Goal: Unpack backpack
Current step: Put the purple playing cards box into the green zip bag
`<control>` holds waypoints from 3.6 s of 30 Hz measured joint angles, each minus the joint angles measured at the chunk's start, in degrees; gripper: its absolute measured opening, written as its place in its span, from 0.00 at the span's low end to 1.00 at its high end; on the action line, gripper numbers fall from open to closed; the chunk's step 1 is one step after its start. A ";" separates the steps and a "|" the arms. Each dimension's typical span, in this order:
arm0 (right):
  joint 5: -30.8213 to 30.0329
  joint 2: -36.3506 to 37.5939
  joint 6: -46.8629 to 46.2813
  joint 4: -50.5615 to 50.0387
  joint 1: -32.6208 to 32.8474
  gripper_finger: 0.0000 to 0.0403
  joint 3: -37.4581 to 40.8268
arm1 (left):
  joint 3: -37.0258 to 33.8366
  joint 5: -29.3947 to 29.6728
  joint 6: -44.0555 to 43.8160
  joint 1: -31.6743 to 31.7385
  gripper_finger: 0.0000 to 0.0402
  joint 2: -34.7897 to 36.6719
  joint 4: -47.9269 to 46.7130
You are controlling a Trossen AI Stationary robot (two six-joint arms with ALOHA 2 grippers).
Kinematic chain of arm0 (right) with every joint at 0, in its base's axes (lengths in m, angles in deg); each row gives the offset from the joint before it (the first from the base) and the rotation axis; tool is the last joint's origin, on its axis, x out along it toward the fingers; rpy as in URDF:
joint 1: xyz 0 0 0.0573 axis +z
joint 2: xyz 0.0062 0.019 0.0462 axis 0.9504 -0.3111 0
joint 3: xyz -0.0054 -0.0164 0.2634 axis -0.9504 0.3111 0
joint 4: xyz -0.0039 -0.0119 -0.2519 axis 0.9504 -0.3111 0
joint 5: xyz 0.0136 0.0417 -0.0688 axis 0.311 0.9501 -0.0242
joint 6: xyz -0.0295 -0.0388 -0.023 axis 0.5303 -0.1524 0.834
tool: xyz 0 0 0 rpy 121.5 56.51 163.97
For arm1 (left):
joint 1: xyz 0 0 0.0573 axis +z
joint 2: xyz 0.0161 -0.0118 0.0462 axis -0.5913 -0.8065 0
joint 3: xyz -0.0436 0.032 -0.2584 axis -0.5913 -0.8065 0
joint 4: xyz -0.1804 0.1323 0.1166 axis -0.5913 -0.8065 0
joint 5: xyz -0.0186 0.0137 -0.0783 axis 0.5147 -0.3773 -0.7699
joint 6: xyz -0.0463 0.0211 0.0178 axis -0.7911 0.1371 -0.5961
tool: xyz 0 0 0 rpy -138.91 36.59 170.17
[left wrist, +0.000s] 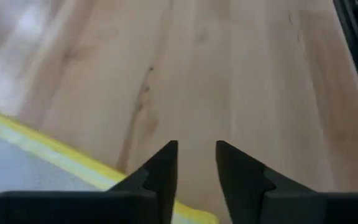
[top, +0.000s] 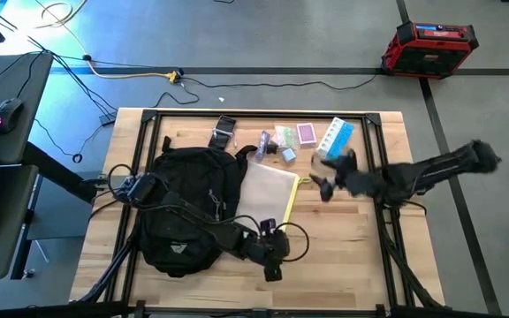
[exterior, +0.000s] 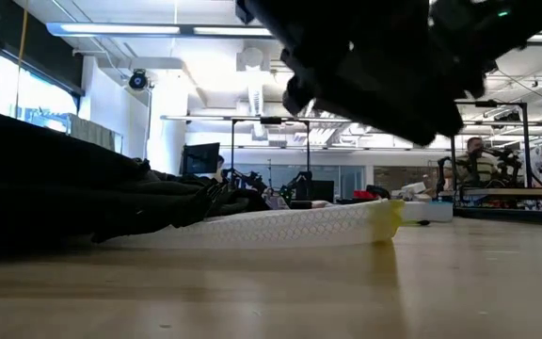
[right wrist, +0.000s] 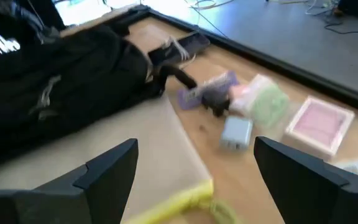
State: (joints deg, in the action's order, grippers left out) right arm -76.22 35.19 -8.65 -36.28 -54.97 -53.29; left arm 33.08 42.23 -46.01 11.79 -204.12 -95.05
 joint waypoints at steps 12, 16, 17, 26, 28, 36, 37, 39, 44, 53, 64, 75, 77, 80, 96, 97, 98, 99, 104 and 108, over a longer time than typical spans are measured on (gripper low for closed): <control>-13.77 -12.89 -17.78 0.10 19.57 0.77 0.02 | -0.02 1.79 -0.57 4.14 0.43 -1.76 -6.32; -11.67 -14.16 -17.80 0.28 17.22 0.77 0.02 | -0.10 0.41 -2.31 3.94 0.43 -2.80 -7.22; -10.56 -14.19 -17.78 0.28 16.64 0.77 0.02 | -0.09 0.30 -2.54 3.80 0.43 -3.10 -7.23; -9.02 -14.16 -17.61 0.35 15.65 0.77 0.02 | -0.05 0.61 -7.20 3.62 0.35 -3.50 -11.61; -8.87 -14.19 -17.53 0.30 15.65 0.77 0.02 | -0.04 -0.56 -8.02 3.64 0.30 -3.54 -11.85; -8.83 -14.19 -17.40 0.30 15.65 0.77 0.02 | 0.01 -1.30 -6.61 3.11 0.02 -3.60 -12.15; -8.84 -14.19 -17.40 0.28 15.65 0.77 0.02 | 0.27 -1.23 -6.58 2.91 0.02 -3.63 -12.56; -8.83 -14.19 -17.40 0.08 15.65 0.77 0.02 | 1.60 -0.36 -6.41 2.34 0.01 -3.70 -15.06; -8.79 -14.19 -17.40 -0.46 15.65 0.77 0.02 | 6.52 6.86 -4.97 -0.05 0.00 -3.70 -21.72; -8.02 -14.19 -17.78 -1.58 15.65 0.77 0.02 | 12.36 28.64 -4.23 -4.89 0.00 -3.72 -30.25; -7.07 -14.19 -19.30 -5.21 15.40 0.77 0.02 | 11.36 33.29 -4.61 -6.35 0.00 -3.72 -33.30; -9.84 -14.58 -10.77 -2.11 -1.26 0.77 0.04 | 11.19 33.34 -6.88 -6.33 0.00 -3.72 -35.63; -7.02 -14.60 -2.13 5.39 -7.55 0.77 0.04 | 11.19 33.34 -6.40 -6.33 0.00 -3.72 -35.67; 0.95 -14.84 8.27 15.16 -18.62 0.77 0.02 | 11.38 32.71 -5.98 -6.33 0.00 -3.72 -35.72; 27.80 -35.24 24.26 26.50 -52.72 0.82 -5.75 | 11.43 30.93 -1.26 -3.79 0.00 -3.71 -35.04; 27.80 -37.62 25.41 24.82 -53.00 0.83 -7.85 | 11.43 30.39 -0.57 -3.26 0.00 -3.70 -34.72; 27.80 -39.89 26.15 22.99 -53.33 0.84 -10.06 | 11.43 29.94 0.24 -2.80 0.00 -3.71 -34.18; 27.83 -42.01 26.38 21.09 -53.65 0.84 -12.35 | 11.43 29.49 1.07 -2.37 0.00 -3.71 -33.62; 29.31 -51.34 26.45 7.86 -55.80 0.88 -23.19 | 11.43 25.46 3.04 -0.56 0.00 -3.70 -32.13; 29.39 -55.61 25.63 2.59 -57.44 0.90 -27.98 | 11.43 24.85 2.65 -0.28 0.00 -3.70 -32.22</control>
State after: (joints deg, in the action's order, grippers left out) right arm -46.83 -20.42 16.97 -33.68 -112.41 -81.27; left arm 44.51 67.08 -43.37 11.51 -207.82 -127.27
